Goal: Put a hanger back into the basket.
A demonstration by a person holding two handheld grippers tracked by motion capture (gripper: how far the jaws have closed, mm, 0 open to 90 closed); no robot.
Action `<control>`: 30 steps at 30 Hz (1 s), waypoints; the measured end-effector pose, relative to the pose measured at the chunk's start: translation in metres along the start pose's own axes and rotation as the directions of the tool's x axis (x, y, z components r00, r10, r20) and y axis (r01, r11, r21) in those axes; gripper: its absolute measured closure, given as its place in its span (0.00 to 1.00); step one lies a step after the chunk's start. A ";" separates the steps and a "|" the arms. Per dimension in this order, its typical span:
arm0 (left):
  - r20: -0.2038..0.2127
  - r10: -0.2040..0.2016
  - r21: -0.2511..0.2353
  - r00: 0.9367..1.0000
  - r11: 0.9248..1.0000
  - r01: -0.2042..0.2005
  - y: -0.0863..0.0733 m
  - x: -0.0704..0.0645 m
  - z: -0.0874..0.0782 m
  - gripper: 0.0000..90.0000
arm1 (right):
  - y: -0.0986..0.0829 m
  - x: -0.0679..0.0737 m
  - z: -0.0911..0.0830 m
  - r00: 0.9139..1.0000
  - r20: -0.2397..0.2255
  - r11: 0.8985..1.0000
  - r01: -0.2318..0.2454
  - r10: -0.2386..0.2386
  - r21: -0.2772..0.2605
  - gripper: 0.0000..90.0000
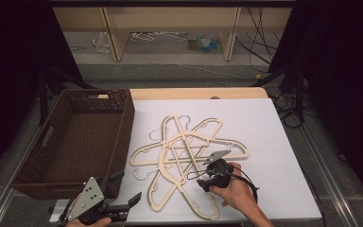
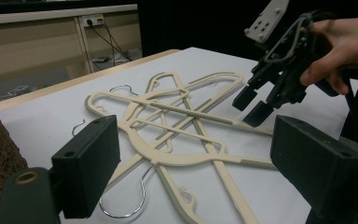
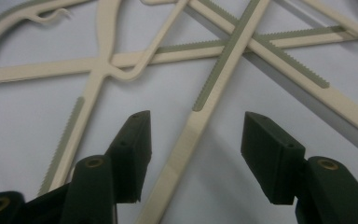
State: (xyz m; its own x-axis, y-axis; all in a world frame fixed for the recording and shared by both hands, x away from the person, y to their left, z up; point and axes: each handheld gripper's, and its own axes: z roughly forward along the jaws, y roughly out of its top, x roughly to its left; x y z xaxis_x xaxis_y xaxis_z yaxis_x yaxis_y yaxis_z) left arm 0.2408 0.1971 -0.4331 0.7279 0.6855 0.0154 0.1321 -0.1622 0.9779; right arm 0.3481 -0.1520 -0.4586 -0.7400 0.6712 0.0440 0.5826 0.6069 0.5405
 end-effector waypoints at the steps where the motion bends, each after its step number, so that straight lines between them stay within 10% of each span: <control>1: 0.002 -0.002 -0.002 1.000 1.000 0.002 0.000 0.000 0.000 0.17 | 0.001 -0.001 0.004 1.000 0.008 1.000 0.003 -0.003 0.014 0.54; 16: 0.003 0.014 0.001 1.000 1.000 -0.014 0.000 0.000 0.000 0.17 | 0.019 -0.001 0.021 0.999 0.033 0.992 0.033 -0.037 0.119 0.77; 30: 0.007 0.002 0.004 1.000 1.000 -0.002 0.001 -0.001 0.002 0.17 | 0.023 -0.027 0.004 0.995 0.027 0.990 0.094 -0.097 0.105 0.89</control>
State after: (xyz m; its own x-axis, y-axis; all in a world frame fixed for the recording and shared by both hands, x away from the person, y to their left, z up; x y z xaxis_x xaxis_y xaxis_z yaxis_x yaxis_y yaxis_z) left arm 0.2418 0.1947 -0.4329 0.7326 0.6804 0.0158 0.1336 -0.1665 0.9769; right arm 0.3826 -0.1543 -0.4503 -0.7838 0.6202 -0.0315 0.5426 0.7086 0.4511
